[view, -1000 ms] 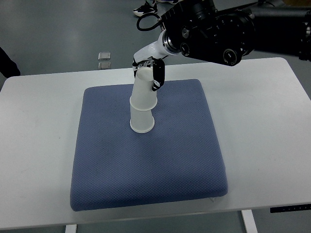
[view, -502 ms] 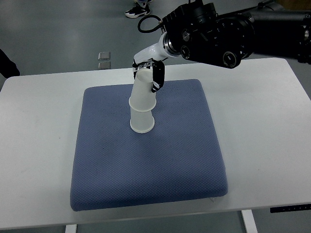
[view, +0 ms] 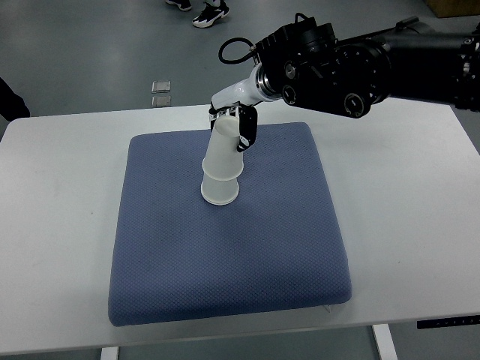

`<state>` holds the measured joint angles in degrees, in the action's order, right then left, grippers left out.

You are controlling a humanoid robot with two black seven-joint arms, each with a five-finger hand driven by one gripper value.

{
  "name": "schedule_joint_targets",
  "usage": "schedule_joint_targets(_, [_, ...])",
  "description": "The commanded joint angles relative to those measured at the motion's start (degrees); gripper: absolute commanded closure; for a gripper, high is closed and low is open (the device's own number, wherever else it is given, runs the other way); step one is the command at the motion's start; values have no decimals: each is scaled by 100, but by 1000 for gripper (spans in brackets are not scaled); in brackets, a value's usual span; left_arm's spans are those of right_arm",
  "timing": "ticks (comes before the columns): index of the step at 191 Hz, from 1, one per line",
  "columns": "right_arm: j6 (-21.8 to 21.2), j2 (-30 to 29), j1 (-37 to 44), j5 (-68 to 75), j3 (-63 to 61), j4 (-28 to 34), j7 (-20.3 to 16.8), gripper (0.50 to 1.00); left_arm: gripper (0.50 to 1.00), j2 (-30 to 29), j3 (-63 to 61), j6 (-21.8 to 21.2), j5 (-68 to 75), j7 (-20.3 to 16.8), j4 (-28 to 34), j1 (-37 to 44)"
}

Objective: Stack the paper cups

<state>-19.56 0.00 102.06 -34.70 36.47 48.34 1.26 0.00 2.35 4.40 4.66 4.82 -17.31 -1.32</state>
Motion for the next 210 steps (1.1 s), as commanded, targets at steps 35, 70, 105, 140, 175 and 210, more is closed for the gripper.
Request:
schedule_joint_targets(35, [268,0,-177,34,-17,-9,6,660,500,0,2,0,0,-7,0,0])
schedule_joint_targets(70, [330,0,-256,34,-17,-9,6,640,500,0,2,0,0,2,9,0])
schedule_joint_targets(105, [286,0,-248,51,-158,-17,6,597,500,0,2,0,0,2,9,0])
schedule_joint_targets(140, [146,0,-63,297,-729,-193,6,589,500,0,2,0,0,2,-9,0])
schedule_joint_targets(175, [163,0,-195,1017,-1379,-817,32,589,500,0,2,8,0,2,-9,0])
schedule_joint_targets(210, [242,0,-1065,1818,-2628,-1432,50,589,500,0,-7,8,0,2,-9,0])
